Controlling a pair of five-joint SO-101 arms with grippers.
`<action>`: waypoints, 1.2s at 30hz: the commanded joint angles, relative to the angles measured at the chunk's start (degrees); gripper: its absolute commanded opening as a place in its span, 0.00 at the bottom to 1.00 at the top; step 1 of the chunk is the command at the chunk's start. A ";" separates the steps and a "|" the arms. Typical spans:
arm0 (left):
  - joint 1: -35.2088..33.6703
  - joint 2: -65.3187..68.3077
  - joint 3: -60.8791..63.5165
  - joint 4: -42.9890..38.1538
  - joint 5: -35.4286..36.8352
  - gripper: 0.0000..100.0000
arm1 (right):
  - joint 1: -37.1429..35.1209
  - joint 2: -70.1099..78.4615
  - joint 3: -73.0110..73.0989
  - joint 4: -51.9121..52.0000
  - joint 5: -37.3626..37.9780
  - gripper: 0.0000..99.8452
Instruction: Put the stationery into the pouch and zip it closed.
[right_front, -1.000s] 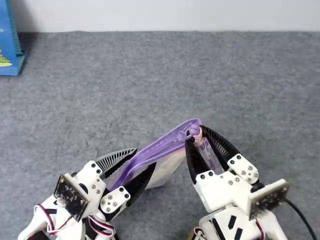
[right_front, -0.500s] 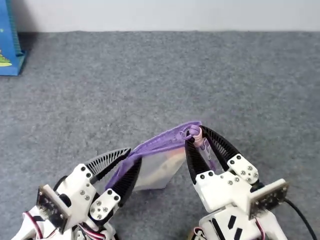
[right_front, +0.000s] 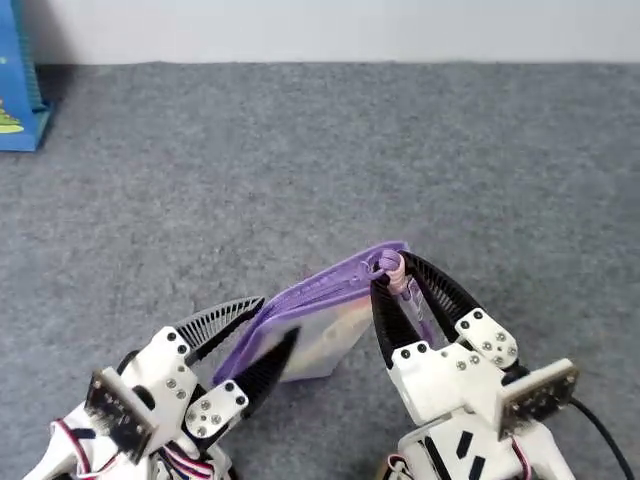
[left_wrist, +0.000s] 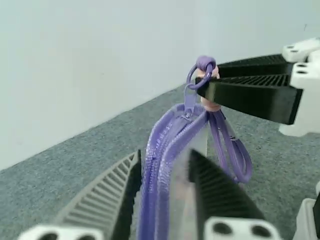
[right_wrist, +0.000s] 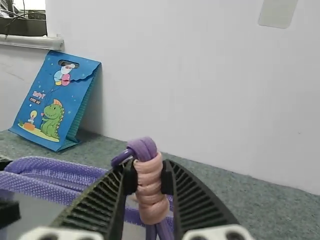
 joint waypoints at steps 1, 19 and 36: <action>-0.44 -0.09 -0.13 0.44 0.70 0.20 | -0.22 0.31 -2.90 0.04 -0.53 0.01; -0.09 -0.09 -0.13 0.44 0.44 0.11 | -0.31 0.31 -4.22 1.45 -0.97 0.01; 0.00 -0.35 1.80 0.18 0.35 0.01 | 0.13 0.31 -4.22 1.54 -2.20 0.01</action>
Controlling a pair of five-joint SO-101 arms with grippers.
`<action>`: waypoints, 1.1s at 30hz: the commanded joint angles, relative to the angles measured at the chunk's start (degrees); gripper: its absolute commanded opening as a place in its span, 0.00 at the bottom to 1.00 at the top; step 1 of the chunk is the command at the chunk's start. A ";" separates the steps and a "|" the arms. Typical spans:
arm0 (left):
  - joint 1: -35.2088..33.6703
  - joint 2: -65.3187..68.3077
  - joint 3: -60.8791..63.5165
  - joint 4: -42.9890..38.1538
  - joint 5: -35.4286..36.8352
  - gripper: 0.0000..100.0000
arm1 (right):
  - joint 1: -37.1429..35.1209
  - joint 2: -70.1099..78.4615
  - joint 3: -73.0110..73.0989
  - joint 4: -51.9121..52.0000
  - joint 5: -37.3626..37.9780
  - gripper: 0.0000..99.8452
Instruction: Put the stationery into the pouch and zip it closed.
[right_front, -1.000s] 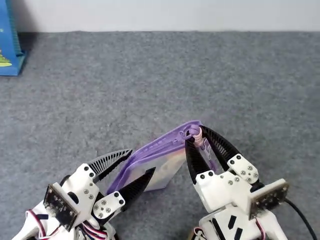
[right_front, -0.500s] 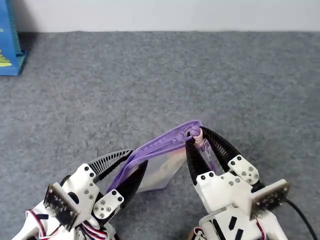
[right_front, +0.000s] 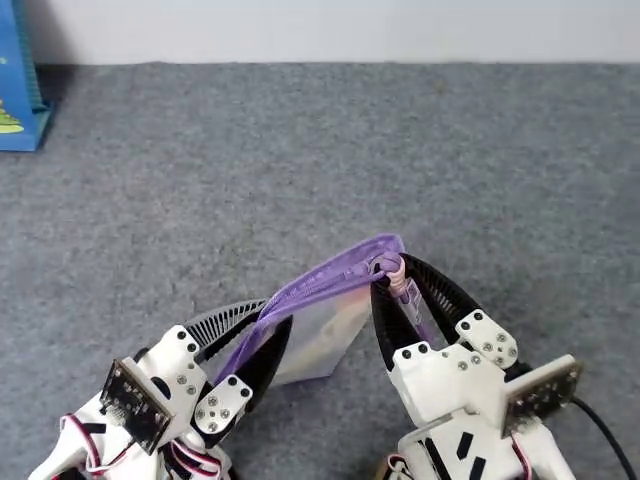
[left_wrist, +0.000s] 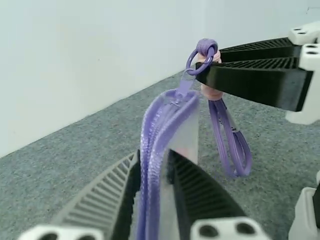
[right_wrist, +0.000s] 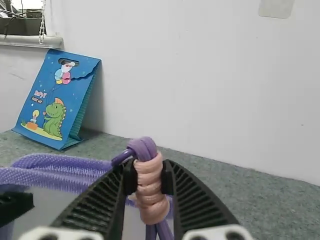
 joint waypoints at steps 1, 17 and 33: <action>-0.18 -0.35 -0.66 -0.09 0.09 0.01 | 0.13 0.22 -3.60 0.04 -0.53 0.01; -0.35 -0.35 -6.20 5.36 -1.67 0.01 | 21.58 0.22 -0.70 -0.40 -0.26 0.01; -0.62 -0.35 -6.20 5.27 -1.67 0.01 | 39.69 0.22 10.29 -5.23 6.07 0.01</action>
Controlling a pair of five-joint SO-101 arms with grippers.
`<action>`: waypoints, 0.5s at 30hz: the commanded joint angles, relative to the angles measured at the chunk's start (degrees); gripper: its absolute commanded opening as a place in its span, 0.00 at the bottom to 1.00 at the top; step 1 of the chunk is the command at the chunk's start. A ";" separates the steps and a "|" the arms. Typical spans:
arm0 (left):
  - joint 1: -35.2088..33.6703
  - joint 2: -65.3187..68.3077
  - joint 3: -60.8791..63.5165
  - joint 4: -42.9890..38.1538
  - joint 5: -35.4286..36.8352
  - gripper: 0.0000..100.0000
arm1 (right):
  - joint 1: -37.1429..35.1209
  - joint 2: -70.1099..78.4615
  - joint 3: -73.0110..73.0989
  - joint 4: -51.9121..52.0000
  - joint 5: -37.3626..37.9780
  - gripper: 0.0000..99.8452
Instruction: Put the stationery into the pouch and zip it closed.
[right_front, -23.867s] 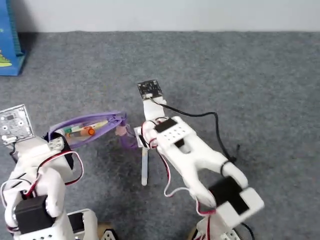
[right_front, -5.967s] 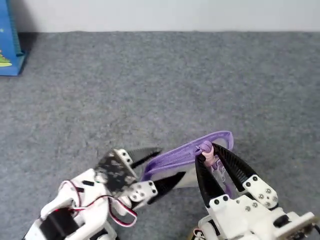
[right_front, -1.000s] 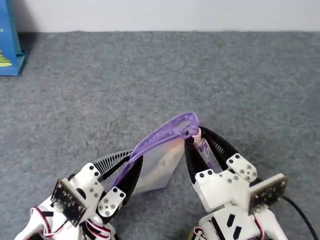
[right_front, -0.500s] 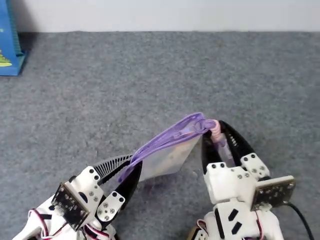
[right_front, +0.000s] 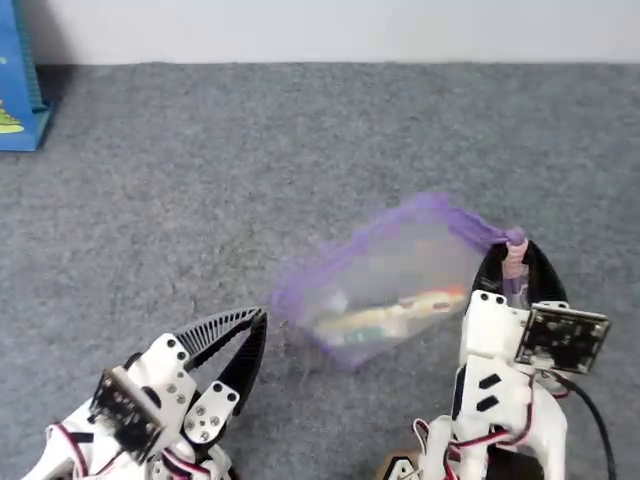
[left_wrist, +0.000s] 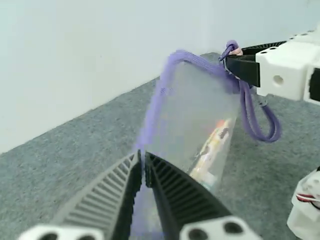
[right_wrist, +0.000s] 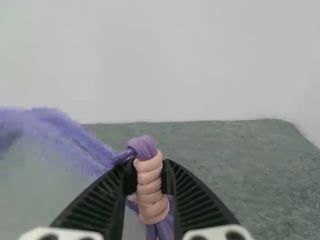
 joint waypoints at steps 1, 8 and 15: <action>-0.44 -0.26 -2.33 0.00 -0.70 0.01 | 1.10 -0.31 -0.62 -1.45 0.70 0.01; -0.44 -0.26 -2.07 -1.32 -0.88 0.01 | -10.15 -0.31 -4.75 -1.89 0.35 0.01; -0.70 -0.26 -1.98 -0.97 1.93 0.18 | -23.25 -0.31 -12.48 -1.89 -3.08 0.01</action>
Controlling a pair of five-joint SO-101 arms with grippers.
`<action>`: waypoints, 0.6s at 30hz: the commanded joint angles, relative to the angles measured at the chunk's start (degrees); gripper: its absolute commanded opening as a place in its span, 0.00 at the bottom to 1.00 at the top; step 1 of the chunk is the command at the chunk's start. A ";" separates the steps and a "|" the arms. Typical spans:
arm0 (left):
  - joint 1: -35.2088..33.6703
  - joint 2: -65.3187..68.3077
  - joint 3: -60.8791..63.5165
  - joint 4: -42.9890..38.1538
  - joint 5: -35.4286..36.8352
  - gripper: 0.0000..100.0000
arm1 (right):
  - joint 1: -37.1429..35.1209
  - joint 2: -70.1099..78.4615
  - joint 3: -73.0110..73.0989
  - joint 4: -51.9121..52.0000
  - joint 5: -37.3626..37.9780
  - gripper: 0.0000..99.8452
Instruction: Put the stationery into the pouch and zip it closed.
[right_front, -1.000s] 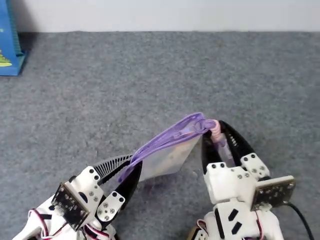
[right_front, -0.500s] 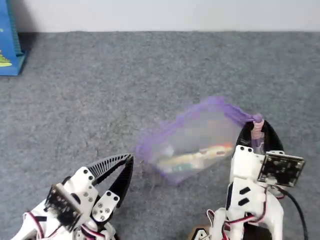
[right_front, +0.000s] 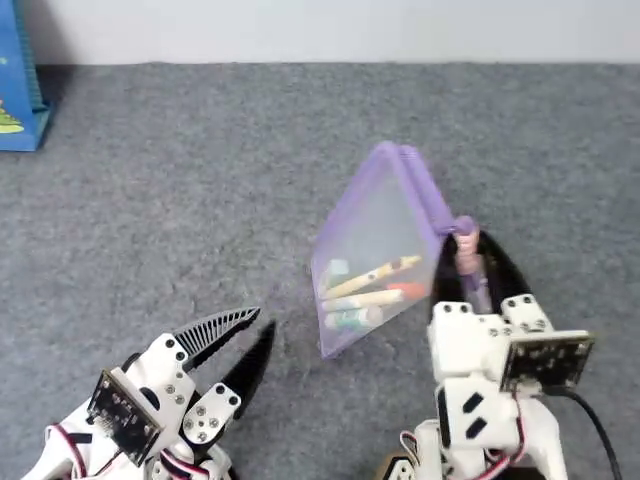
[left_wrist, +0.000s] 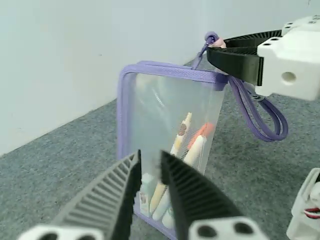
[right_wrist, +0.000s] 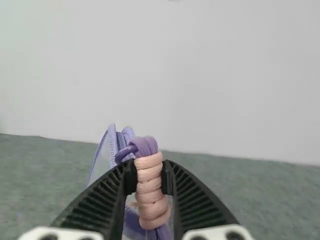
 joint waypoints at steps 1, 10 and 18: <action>-1.58 -0.26 -1.89 -0.97 3.43 0.19 | -6.11 -0.57 -6.42 -1.45 -0.88 0.01; -11.34 -0.35 -2.33 -1.23 8.18 0.28 | -17.19 -0.57 -11.43 -1.45 -0.35 0.01; -11.08 -0.35 -2.42 -1.32 7.82 0.29 | -17.54 -0.57 -14.24 -0.84 -0.35 0.01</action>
